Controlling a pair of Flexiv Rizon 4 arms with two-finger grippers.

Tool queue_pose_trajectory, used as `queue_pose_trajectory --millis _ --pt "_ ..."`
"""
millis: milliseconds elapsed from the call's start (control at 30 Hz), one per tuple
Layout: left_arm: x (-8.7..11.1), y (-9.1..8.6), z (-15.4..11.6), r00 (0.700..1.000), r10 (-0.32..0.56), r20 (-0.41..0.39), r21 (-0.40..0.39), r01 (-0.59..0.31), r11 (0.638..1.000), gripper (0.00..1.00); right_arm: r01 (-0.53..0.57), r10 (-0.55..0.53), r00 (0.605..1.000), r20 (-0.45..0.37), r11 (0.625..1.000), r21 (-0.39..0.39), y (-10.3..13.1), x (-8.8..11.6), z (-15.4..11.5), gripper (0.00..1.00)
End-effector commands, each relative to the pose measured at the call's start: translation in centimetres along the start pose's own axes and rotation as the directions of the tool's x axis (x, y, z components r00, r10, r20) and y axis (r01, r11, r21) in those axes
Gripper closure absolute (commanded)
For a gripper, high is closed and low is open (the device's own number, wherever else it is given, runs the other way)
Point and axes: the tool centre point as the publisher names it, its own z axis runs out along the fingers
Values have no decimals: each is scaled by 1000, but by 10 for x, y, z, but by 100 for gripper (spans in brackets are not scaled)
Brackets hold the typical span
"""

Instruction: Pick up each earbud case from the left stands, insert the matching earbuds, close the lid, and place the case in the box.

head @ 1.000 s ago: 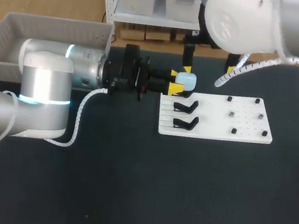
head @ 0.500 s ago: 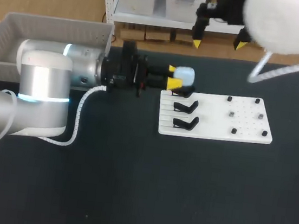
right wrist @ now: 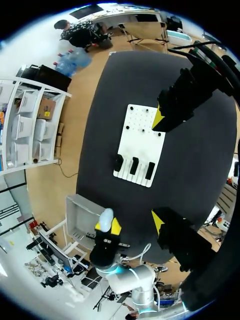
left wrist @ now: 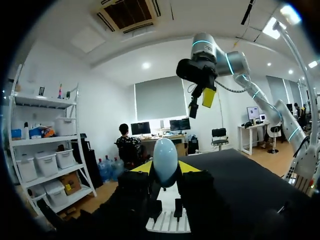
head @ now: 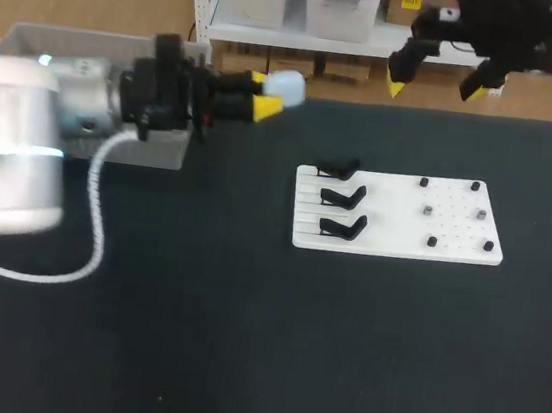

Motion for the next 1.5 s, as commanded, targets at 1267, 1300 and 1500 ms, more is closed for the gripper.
queue_pose_trajectory --millis 1267,1300,1500 --pt "47 196 -251 880 -226 -417 -421 33 907 20 -2 2 986 167 1000 2 -1 7 0 0" --pt "47 197 -252 880 -226 -417 -420 34 907 0 -2 2 986 167 1000 2 -1 7 0 0" --pt "43 198 -252 895 -193 -401 -380 29 924 0 -2 2 986 167 1000 2 -1 7 0 0"
